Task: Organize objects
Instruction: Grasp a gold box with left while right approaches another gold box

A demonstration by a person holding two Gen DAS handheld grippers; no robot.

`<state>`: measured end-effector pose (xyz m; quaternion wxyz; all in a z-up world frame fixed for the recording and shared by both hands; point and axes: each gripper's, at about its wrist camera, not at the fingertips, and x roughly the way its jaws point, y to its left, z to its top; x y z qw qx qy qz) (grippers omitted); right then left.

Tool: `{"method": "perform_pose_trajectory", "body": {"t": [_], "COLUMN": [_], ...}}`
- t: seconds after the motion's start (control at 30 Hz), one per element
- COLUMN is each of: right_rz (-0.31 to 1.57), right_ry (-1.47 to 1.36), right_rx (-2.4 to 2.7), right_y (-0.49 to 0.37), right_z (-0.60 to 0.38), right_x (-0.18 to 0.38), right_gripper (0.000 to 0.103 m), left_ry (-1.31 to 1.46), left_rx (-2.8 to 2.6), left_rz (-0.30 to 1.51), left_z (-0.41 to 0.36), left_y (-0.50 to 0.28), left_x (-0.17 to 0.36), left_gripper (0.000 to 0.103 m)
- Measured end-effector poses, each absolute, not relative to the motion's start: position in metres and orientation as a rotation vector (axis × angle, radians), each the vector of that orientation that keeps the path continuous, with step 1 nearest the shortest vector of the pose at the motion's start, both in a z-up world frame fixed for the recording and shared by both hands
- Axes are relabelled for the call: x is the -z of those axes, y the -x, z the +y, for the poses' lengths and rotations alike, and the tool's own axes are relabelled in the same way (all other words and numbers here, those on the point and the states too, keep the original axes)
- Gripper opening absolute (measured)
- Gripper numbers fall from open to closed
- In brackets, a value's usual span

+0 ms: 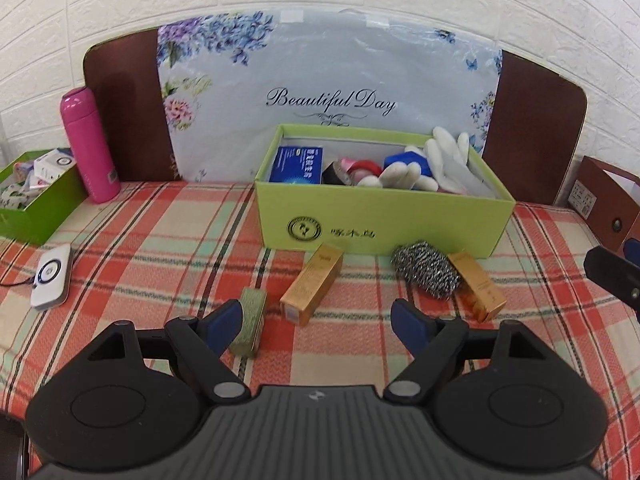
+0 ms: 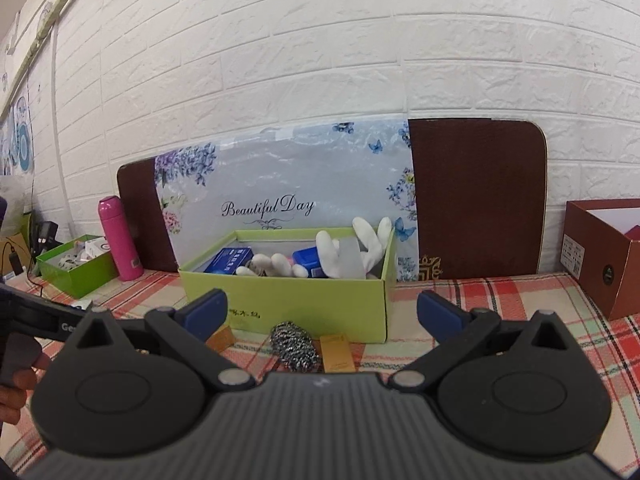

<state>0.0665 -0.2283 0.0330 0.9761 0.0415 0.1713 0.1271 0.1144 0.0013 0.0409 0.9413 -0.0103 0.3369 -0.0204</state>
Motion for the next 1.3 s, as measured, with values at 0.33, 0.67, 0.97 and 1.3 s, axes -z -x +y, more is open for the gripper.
{"method": "perform_pose_trajectory", "body": {"t": [0.33, 0.67, 0.97, 1.3], "right_rz": [0.394, 0.466, 0.525, 0.569], "right_ry": [-0.103, -0.083, -0.065, -0.029], "right_rx": [-0.264, -0.278, -0.308, -0.264], "right_y": [-0.051, -0.046, -0.041, -0.067], "right_z": [-0.221, -0.208, -0.199, -0.209], "right_x": [-0.021, 0.000, 0.019, 0.042], "right_gripper": [0.103, 0.103, 0.103, 0.085], "left_ry": [0.014, 0.039, 0.036, 0.043], "left_rx": [0.018, 0.025, 0.076, 0.162], "left_rz": [0.709, 0.712, 0.624, 0.786], "left_z": [0.007, 0.020, 0.016, 0.008], "left_y": [-0.099, -0.105, -0.162, -0.212], "left_x": [-0.032, 0.000, 0.016, 0.032], "left_gripper": [0.084, 0.084, 0.084, 0.027]}}
